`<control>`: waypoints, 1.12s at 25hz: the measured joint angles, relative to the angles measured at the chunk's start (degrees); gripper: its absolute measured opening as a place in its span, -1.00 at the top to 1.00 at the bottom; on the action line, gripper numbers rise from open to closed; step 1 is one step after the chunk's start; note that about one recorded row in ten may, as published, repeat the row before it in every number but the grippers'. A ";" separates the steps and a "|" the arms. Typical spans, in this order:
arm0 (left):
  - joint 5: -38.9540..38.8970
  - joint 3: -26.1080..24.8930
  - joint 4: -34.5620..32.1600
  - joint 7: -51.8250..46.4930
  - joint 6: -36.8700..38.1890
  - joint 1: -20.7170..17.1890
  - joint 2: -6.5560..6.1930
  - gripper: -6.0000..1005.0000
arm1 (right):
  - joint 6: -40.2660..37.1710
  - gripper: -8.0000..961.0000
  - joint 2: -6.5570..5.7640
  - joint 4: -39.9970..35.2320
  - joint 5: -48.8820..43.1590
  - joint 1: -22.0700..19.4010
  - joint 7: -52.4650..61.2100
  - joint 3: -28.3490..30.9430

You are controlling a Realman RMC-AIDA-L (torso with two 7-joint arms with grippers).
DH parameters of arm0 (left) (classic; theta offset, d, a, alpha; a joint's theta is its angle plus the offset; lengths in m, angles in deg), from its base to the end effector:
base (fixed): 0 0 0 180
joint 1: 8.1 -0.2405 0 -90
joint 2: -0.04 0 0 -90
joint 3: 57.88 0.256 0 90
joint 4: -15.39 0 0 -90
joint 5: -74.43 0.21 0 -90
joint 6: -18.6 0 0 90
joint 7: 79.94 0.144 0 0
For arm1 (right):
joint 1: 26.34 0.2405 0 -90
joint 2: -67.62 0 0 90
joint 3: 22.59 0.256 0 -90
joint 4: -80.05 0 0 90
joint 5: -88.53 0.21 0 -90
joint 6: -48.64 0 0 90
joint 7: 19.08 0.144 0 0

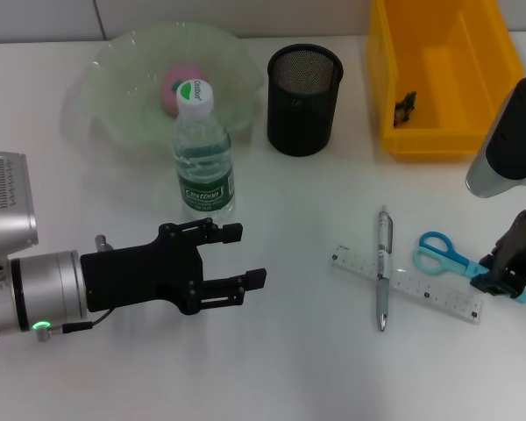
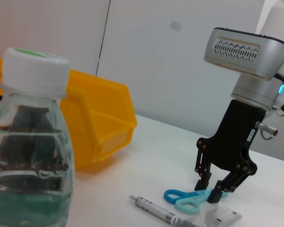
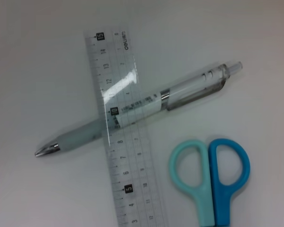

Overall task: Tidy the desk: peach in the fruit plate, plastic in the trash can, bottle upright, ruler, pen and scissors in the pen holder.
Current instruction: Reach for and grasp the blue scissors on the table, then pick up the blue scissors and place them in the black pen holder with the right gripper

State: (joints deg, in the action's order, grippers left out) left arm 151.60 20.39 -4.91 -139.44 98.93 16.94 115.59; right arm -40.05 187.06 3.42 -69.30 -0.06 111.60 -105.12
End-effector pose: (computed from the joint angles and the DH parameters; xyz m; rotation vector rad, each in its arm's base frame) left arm -0.2779 0.2806 -0.0619 -2.7860 -0.5396 -0.7986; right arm 0.2454 0.3244 -0.0002 -2.6347 0.6855 -0.8212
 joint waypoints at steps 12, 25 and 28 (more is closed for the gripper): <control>-0.01 -0.14 0.00 0.00 0.11 -0.05 0.03 -0.51 | -0.20 0.55 -0.07 -4.76 1.00 -2.38 -0.25 1.25; -0.01 -0.20 -0.43 0.00 0.47 -0.62 0.02 -0.51 | 5.82 0.51 -0.21 0.88 42.73 -4.22 -19.04 34.57; -0.01 -0.14 -0.45 0.01 0.54 -0.62 0.03 -0.51 | 10.11 0.50 -0.39 14.44 58.63 -2.49 -29.14 38.66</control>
State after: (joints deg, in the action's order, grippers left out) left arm 151.59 20.25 -5.35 -139.43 99.47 16.32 115.61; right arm -29.94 186.67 17.86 -10.67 -2.56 82.46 -66.46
